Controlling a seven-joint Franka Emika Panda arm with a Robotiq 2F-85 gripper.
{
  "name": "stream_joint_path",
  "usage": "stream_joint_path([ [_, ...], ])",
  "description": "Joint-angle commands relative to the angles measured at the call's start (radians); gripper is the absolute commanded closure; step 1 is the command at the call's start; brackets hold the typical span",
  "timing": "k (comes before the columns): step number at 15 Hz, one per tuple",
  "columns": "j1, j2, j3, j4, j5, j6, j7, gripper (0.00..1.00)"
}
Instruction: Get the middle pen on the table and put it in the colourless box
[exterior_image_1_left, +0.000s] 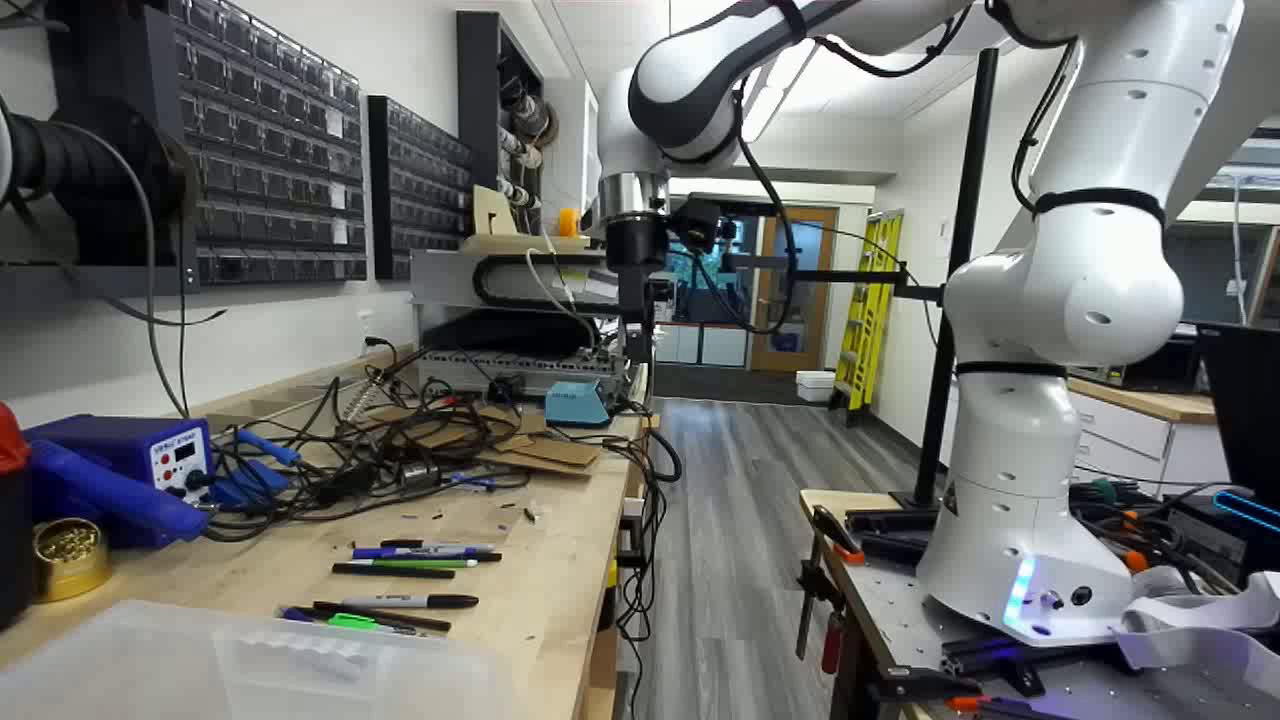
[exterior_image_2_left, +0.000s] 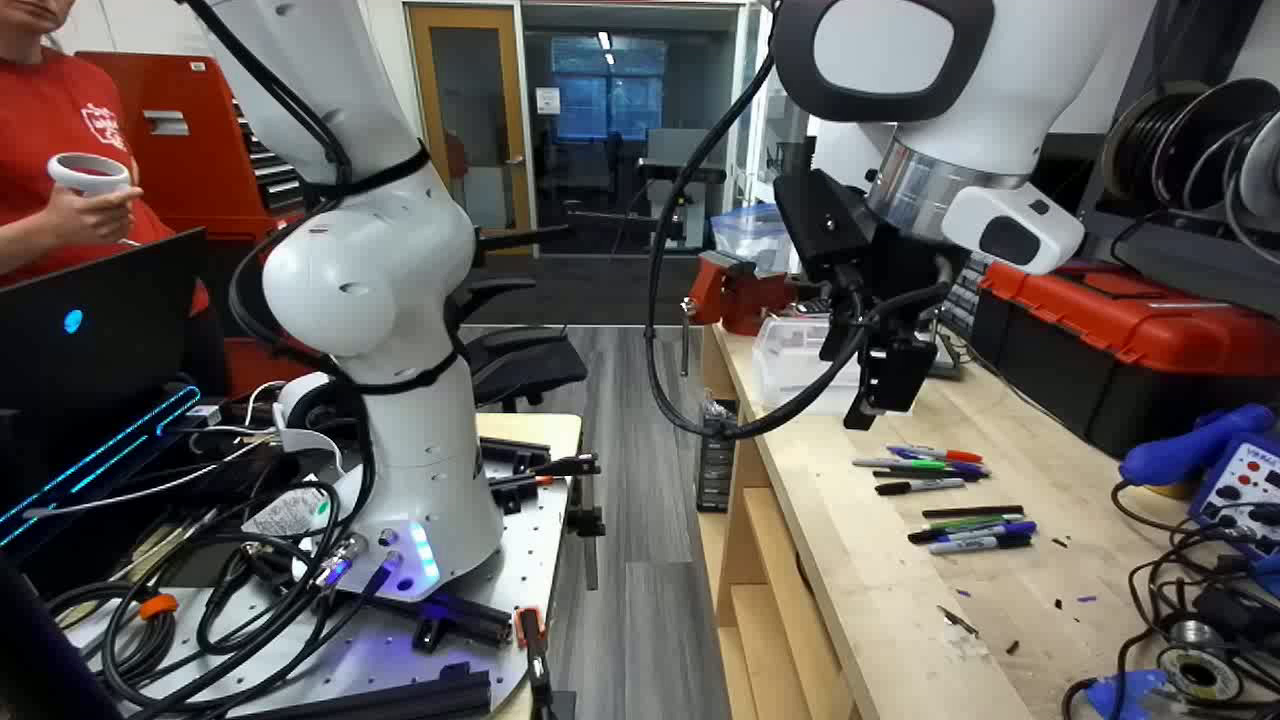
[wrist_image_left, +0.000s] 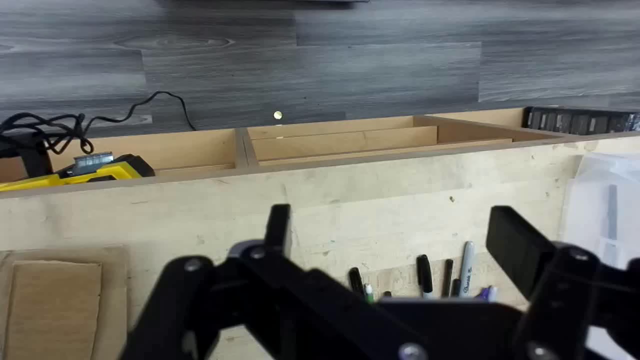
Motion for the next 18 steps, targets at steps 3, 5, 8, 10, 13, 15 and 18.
stream_joint_path([
  [3,-0.030,0.002,0.029,0.001,0.007,-0.003,-0.006,0.00],
  [5,-0.030,0.002,0.029,0.001,0.007,-0.003,-0.006,0.00],
  [8,-0.030,0.002,0.029,0.001,0.007,-0.003,-0.006,0.00],
  [10,-0.030,0.002,0.029,0.001,0.007,-0.003,-0.006,0.00],
  [13,-0.030,0.002,0.029,0.001,0.007,-0.003,-0.006,0.00],
  [15,-0.029,0.004,0.038,-0.003,0.001,0.021,0.006,0.00],
  [18,-0.017,0.017,0.065,-0.001,0.009,0.048,0.009,0.00],
])
